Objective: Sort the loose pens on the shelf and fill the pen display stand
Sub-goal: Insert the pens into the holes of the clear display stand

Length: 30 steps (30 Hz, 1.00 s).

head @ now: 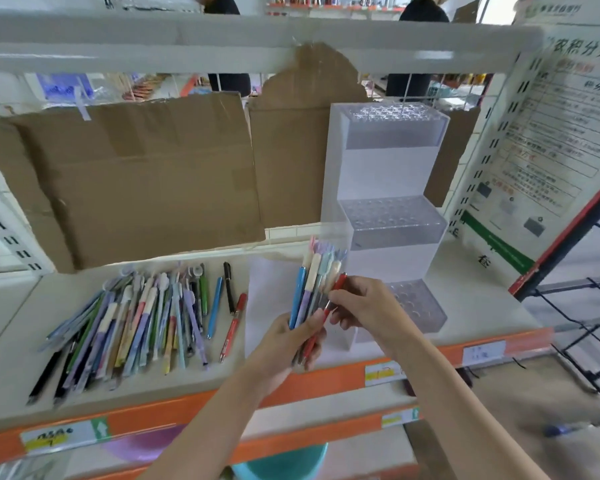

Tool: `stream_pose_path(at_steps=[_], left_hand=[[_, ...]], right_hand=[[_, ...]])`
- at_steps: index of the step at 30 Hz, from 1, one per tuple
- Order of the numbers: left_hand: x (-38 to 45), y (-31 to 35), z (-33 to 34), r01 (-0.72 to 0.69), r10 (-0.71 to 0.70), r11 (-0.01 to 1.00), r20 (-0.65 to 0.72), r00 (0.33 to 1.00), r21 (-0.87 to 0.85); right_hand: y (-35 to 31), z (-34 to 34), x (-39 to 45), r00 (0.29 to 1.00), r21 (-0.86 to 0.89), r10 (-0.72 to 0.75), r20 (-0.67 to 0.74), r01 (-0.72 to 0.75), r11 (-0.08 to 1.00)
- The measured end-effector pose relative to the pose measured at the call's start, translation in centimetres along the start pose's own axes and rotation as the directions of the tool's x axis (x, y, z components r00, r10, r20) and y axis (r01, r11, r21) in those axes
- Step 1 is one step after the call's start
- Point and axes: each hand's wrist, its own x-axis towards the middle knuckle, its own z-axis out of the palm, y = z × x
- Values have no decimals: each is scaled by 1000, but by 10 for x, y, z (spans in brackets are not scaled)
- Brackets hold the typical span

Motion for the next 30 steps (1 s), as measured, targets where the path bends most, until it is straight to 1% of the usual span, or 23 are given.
stream_pose_path(at_steps=[3,5,6,8,10,11,12,13,16,20,22,24,27,28,30], left_hand=[[8,2,-2,-11,9,999,-39,999,-40],[12,4,-7,-10,10,1000,-94,995,-4],[14,5,-11,-3,7,1000,-116,993,31],[17,5,-18,8,4,996,-132,991,94],[21,4,-23,7,5,994,-118,993,107],[24,4,-23,5,5,996,-105,994,93],[26,3,-23,-1,8,998,-95,995,70],[28,3,-21,-7,11,999,-90,996,46],[30,0,-16,-28,25,999,-100,995,-27],[32,3,-15,-63,57,997,-122,991,-41],[32,3,-14,-59,49,997,-161,986,-57],[33,4,-10,-66,50,994,-178,983,-86],[34,2,-4,-88,71,993,-193,979,-76],[34,1,-2,-98,81,992,-204,976,-78],[35,-1,1,-122,101,989,-226,969,-81]], right_hand=[[3,-3,6,997,94,3,-80,5,996],[5,-7,10,978,163,-37,-204,71,984],[5,-11,11,957,161,-74,-280,123,979],[5,-20,14,893,91,-168,-416,225,970],[4,-31,17,810,-49,-273,-519,290,956],[3,-35,18,772,-138,-320,-550,295,946],[3,-38,20,750,-225,-363,-553,285,932],[3,-38,20,748,-302,-397,-532,271,914],[6,-32,23,779,-480,-451,-435,224,848],[9,-26,30,840,-566,-415,-349,164,808],[11,-26,30,873,-618,-386,-297,133,775],[14,-26,29,893,-651,-363,-265,112,750],[14,-28,32,914,-687,-332,-234,86,722],[13,-28,33,918,-712,-333,-216,85,697],[14,-28,34,916,-789,-358,-178,85,609]])
